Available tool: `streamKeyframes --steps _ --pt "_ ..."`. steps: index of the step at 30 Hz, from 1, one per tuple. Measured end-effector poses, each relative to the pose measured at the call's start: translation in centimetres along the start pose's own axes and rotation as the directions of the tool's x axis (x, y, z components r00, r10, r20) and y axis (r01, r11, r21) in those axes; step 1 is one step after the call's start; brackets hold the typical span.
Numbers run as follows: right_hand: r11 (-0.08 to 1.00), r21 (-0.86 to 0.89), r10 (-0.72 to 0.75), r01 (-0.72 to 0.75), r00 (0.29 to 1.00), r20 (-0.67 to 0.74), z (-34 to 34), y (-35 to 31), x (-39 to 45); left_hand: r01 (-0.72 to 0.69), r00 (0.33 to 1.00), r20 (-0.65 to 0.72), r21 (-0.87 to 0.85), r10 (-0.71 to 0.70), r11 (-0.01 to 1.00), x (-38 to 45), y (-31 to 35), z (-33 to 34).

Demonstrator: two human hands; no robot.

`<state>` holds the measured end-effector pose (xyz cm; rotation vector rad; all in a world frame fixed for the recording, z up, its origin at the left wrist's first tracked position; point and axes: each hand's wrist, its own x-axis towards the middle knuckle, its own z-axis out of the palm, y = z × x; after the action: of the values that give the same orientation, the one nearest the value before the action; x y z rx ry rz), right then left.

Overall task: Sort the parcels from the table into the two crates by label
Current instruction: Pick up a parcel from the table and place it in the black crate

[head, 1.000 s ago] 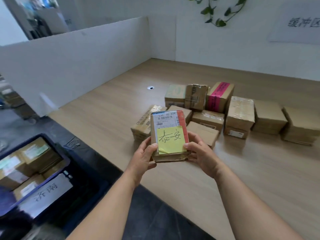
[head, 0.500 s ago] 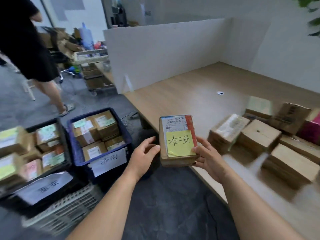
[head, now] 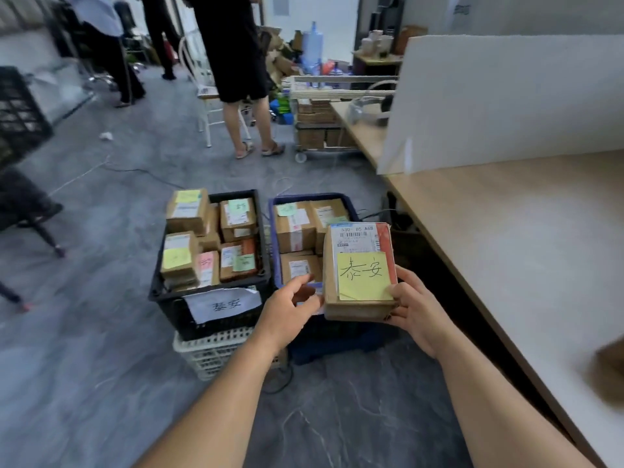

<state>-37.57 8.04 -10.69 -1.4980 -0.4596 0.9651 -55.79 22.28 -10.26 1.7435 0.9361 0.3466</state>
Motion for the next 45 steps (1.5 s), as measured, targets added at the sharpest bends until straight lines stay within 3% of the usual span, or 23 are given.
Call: streamKeyframes --steps 9,16,29,45 --pt "0.995 -0.028 0.094 -0.091 0.988 0.122 7.2 0.5 7.1 0.109 0.987 -0.116 -0.058 -0.115 0.992 2.3 -3.9 -5.7" --pt "0.991 -0.054 0.132 -0.124 0.968 0.215 11.7 0.1 15.6 0.174 0.97 -0.17 -0.012 -0.174 0.985 8.8 -5.6 -10.0" --pt "0.98 -0.075 0.199 -0.185 0.935 0.292 18.4 -2.2 33.7 0.284 0.95 -0.161 0.09 -0.267 0.955 24.0 -5.6 -17.1" --pt "0.945 -0.133 0.325 -0.3 0.913 0.248 27.0 1.4 44.7 0.358 0.933 -0.077 0.109 -0.351 0.927 34.4 -11.9 -23.9"
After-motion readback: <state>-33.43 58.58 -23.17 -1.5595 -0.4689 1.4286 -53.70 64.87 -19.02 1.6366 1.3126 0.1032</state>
